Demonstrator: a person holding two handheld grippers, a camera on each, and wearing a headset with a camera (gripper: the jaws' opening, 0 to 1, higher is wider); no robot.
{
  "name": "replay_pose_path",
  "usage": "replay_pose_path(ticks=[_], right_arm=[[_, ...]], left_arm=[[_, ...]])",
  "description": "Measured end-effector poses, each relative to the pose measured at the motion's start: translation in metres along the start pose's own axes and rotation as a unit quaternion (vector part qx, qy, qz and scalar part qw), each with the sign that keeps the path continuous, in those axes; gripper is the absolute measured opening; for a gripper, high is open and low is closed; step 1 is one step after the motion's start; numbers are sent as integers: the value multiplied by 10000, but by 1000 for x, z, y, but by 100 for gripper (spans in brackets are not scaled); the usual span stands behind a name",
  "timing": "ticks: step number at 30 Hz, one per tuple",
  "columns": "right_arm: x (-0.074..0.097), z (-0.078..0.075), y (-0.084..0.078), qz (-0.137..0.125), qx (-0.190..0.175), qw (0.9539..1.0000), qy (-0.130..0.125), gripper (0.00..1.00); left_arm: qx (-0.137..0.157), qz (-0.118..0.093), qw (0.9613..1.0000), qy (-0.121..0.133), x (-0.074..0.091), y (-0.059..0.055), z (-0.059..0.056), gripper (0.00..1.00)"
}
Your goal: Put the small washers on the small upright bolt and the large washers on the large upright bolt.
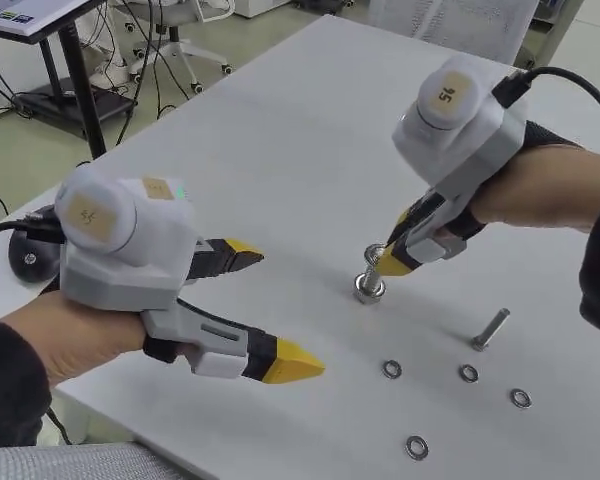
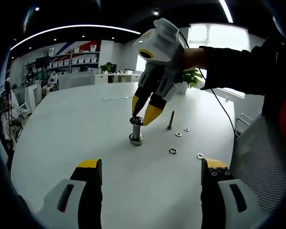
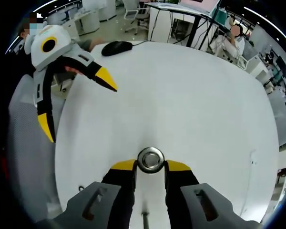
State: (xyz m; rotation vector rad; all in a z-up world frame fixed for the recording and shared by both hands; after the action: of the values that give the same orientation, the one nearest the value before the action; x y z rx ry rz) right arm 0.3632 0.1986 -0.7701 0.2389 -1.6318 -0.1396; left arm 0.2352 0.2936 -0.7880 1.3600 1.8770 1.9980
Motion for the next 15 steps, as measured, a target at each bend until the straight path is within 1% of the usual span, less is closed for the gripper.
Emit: replay_pose_path(ticks=[9,15], right_arm=[[-13,-3,-1,77,-38,9999,96,24],[-20,-1,-4,118,-81,9998,169,24]], left_arm=[[4,6,10000,4,0,0,-1,86],[9,14,10000,10,-1,-1,-1,86]])
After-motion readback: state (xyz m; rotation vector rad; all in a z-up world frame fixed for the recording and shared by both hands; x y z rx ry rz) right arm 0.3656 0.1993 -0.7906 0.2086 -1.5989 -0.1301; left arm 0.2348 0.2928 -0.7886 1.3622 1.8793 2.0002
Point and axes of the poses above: the centre of the closed fingertips' face, and the gripper's own axes: x roughly backward along the fingers, z roughly to its left, y roughly out of its top, the point moved 5 cm from there along x, roughly backward along the fingers, and after that the axes turned 8 degrees about z, right-handed, at the moved point
